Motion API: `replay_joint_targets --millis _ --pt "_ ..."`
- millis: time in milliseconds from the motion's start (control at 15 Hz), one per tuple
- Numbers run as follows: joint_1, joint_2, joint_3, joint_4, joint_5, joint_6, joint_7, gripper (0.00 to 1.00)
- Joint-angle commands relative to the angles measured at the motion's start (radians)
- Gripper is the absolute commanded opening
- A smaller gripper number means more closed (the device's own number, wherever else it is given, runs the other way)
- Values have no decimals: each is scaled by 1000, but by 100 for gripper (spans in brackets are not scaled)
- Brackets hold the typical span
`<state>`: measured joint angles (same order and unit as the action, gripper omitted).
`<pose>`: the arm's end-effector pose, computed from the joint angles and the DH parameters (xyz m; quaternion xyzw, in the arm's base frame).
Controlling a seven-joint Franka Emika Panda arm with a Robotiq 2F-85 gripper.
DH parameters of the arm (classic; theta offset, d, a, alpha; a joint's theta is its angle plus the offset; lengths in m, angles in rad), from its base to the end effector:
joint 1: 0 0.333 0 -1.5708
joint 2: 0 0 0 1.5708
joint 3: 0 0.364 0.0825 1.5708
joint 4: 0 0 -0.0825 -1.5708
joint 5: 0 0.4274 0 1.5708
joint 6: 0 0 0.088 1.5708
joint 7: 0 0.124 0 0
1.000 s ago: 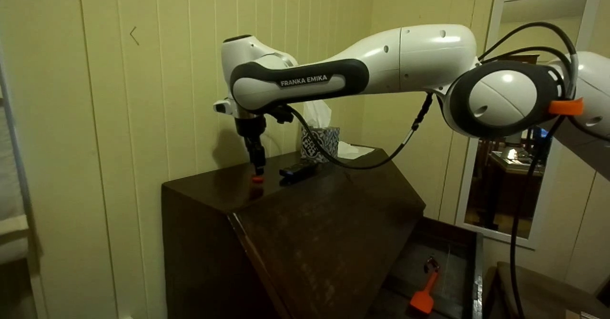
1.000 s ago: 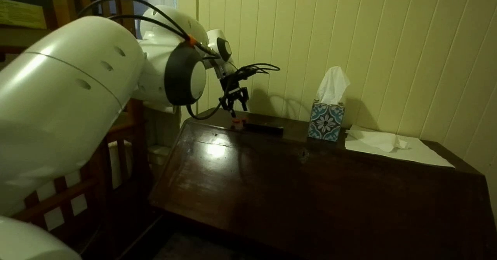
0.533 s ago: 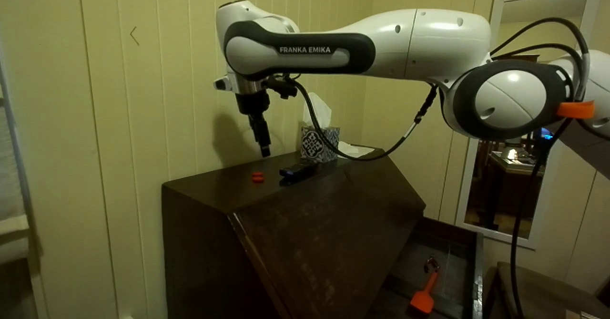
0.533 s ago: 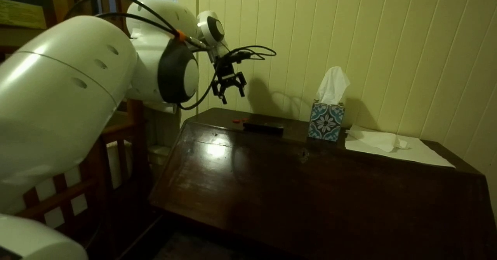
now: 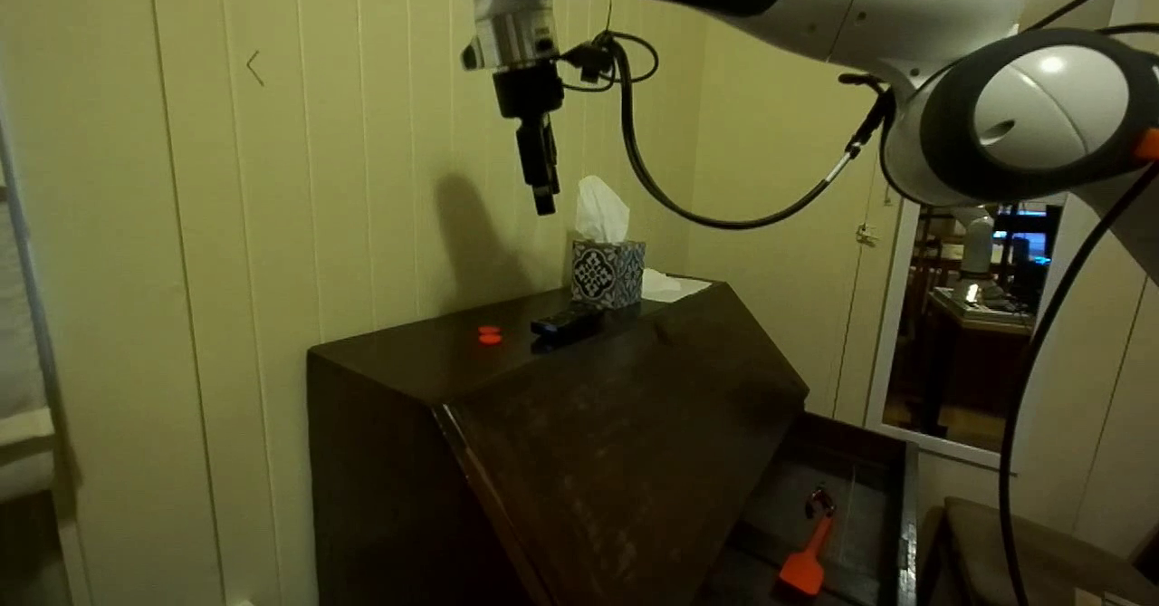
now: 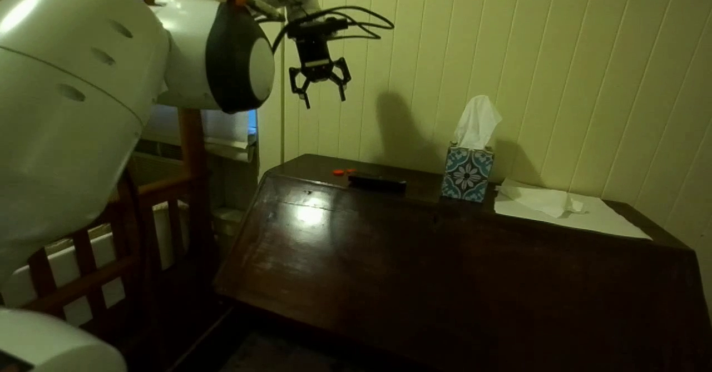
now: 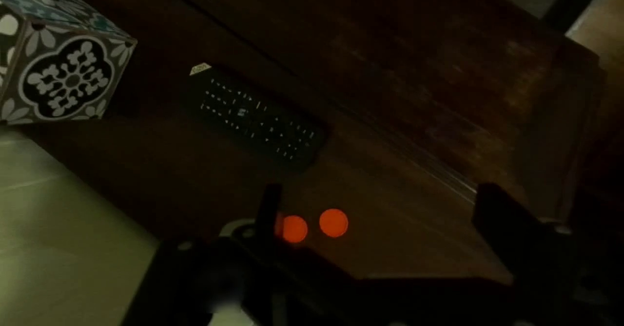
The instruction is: Pick a red token up from the drawer and place it on top of the cabinet
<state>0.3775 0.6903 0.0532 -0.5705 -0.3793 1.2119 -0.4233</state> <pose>0.7170 0.2475 0.6504 0.9239 0.3462 -0.0251 0.1613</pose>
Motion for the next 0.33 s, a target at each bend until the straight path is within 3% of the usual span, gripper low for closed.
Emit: replay_joint_targets --millis 0,67,200,267 --pt "-48 -103 46 -64 95 63 56 100" --pt "-49 -121 51 -80 77 111 -34 100" --pt "-63 -138 61 -90 72 243 -47 100" --pt "-41 -90 43 -15 58 151 -21 100"
